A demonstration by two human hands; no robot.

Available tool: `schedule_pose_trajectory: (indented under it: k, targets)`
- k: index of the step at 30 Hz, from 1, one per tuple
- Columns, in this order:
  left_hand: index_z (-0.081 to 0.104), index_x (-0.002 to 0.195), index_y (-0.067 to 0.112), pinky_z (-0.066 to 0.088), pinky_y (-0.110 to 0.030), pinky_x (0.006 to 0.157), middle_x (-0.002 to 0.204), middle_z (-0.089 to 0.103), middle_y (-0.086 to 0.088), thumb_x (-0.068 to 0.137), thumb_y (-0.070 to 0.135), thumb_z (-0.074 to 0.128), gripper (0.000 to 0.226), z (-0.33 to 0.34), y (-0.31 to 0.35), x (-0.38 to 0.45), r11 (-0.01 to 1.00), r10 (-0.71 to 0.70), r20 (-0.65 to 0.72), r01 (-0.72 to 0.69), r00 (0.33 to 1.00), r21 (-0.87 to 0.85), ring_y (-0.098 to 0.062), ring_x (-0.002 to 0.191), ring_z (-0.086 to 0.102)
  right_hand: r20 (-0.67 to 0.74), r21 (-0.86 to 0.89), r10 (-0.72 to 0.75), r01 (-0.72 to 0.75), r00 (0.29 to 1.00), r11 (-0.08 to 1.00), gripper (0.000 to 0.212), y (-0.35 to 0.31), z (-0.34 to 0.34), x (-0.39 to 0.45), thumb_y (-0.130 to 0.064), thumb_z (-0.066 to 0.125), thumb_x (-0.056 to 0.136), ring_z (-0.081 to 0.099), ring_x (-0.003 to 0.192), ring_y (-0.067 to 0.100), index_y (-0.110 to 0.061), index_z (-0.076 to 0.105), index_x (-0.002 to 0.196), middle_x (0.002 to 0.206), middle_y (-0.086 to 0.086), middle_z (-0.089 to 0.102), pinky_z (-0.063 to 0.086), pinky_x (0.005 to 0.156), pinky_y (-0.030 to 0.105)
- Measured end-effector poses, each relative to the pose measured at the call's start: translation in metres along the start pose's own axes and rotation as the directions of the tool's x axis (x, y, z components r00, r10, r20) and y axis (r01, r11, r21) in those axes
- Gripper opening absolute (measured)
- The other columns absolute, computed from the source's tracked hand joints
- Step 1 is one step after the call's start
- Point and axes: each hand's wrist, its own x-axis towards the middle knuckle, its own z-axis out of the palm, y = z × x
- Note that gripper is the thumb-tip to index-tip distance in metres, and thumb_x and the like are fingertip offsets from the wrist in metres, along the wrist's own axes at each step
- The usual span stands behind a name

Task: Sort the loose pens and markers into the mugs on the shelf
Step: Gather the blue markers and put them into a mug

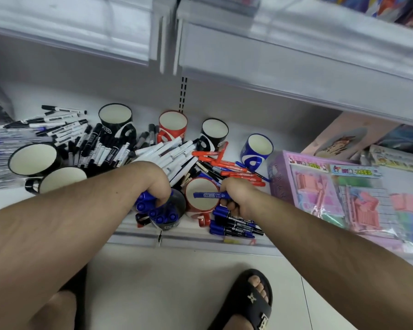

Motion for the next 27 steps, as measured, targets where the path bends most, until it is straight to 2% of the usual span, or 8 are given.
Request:
schedule_pose_trajectory:
  k: [4, 10, 15, 17, 20, 23, 25, 27]
  targets:
    - [0.053, 0.126, 0.004, 0.048, -0.029, 0.062, 0.082, 0.054, -0.012, 0.092, 0.012, 0.056, 0.035, 0.003, 0.009, -0.008, 0.999, 0.02, -0.009, -0.02, 1.0, 0.048, -0.023, 0.069, 0.056, 0.057, 0.027, 0.067, -0.069, 0.996, 0.997, 0.018, 0.003, -0.003, 0.002, -0.014, 0.047, 0.085, 0.04, 0.043, 0.011, -0.006, 0.062, 0.088, 0.061, 0.005, 0.058, 0.034, 0.041, 0.019]
    - [0.05, 0.13, 0.007, 0.045, -0.028, 0.057, 0.076, 0.049, -0.008, 0.094, 0.011, 0.054, 0.037, 0.008, 0.021, -0.021, 0.978, 0.03, -0.035, -0.022, 0.999, 0.207, -0.018, 0.062, 0.05, 0.171, 0.141, 0.126, -0.151, 0.977, 0.978, 0.018, 0.011, -0.009, 0.002, -0.017, 0.052, 0.084, 0.045, 0.044, 0.011, -0.007, 0.064, 0.093, 0.064, 0.005, 0.061, 0.038, 0.043, 0.019]
    - [0.053, 0.131, 0.014, 0.047, -0.03, 0.069, 0.092, 0.05, -0.005, 0.088, 0.016, 0.06, 0.044, 0.012, 0.03, -0.02, 0.912, 0.069, -0.07, -0.035, 0.995, 0.41, -0.016, 0.068, 0.048, 0.144, 0.194, 0.13, -0.157, 0.981, 0.968, 0.02, 0.009, 0.0, 0.001, -0.023, 0.059, 0.088, 0.046, 0.047, 0.011, -0.009, 0.067, 0.1, 0.061, 0.001, 0.057, 0.039, 0.047, 0.021]
    - [0.055, 0.127, 0.02, 0.047, -0.03, 0.074, 0.083, 0.048, -0.002, 0.088, 0.016, 0.06, 0.039, 0.008, 0.033, -0.025, 0.902, 0.081, -0.053, -0.051, 0.995, 0.429, -0.014, 0.067, 0.047, 0.113, 0.22, 0.118, -0.14, 0.987, 0.965, 0.02, 0.008, 0.006, -0.001, -0.021, 0.059, 0.088, 0.046, 0.052, 0.011, -0.01, 0.07, 0.1, 0.06, 0.001, 0.056, 0.041, 0.052, 0.024]
    - [0.055, 0.119, 0.023, 0.046, -0.031, 0.081, 0.077, 0.045, -0.001, 0.09, 0.015, 0.059, 0.031, 0.006, 0.033, -0.027, 0.905, 0.084, -0.037, -0.061, 0.996, 0.42, -0.014, 0.065, 0.046, 0.034, 0.214, 0.081, -0.087, 0.996, 0.973, 0.019, 0.011, 0.009, -0.005, -0.019, 0.061, 0.088, 0.047, 0.057, 0.014, -0.009, 0.072, 0.1, 0.064, 0.002, 0.055, 0.044, 0.059, 0.028]
    - [0.058, 0.123, 0.017, 0.047, -0.031, 0.079, 0.078, 0.047, -0.002, 0.087, 0.017, 0.062, 0.036, 0.009, 0.028, -0.017, 0.919, 0.081, -0.088, -0.04, 0.993, 0.393, -0.014, 0.066, 0.047, -0.059, 0.09, -0.083, 0.088, 0.995, 0.992, 0.016, 0.02, -0.005, -0.007, -0.014, 0.06, 0.09, 0.051, 0.061, 0.016, -0.008, 0.069, 0.102, 0.073, 0.006, 0.058, 0.046, 0.062, 0.031]
    - [0.059, 0.114, 0.012, 0.05, -0.032, 0.077, 0.079, 0.049, -0.005, 0.086, 0.017, 0.062, 0.028, 0.012, 0.024, -0.008, 0.955, 0.061, -0.113, -0.025, 0.992, 0.295, -0.016, 0.065, 0.051, -0.047, 0.088, -0.175, 0.179, 0.983, 0.98, 0.02, 0.028, -0.022, -0.009, -0.008, 0.057, 0.093, 0.056, 0.065, 0.017, -0.011, 0.067, 0.111, 0.083, 0.008, 0.064, 0.048, 0.063, 0.03]
    - [0.051, 0.106, 0.007, 0.053, -0.033, 0.067, 0.083, 0.054, -0.013, 0.087, 0.015, 0.061, 0.023, 0.013, 0.02, 0.001, 0.996, -0.002, -0.073, 0.009, 0.997, 0.094, -0.022, 0.065, 0.059, 0.01, 0.183, -0.189, 0.184, 0.982, 0.966, 0.023, 0.037, -0.04, -0.01, -0.003, 0.055, 0.095, 0.06, 0.071, 0.019, -0.011, 0.064, 0.115, 0.091, 0.009, 0.067, 0.05, 0.067, 0.031]
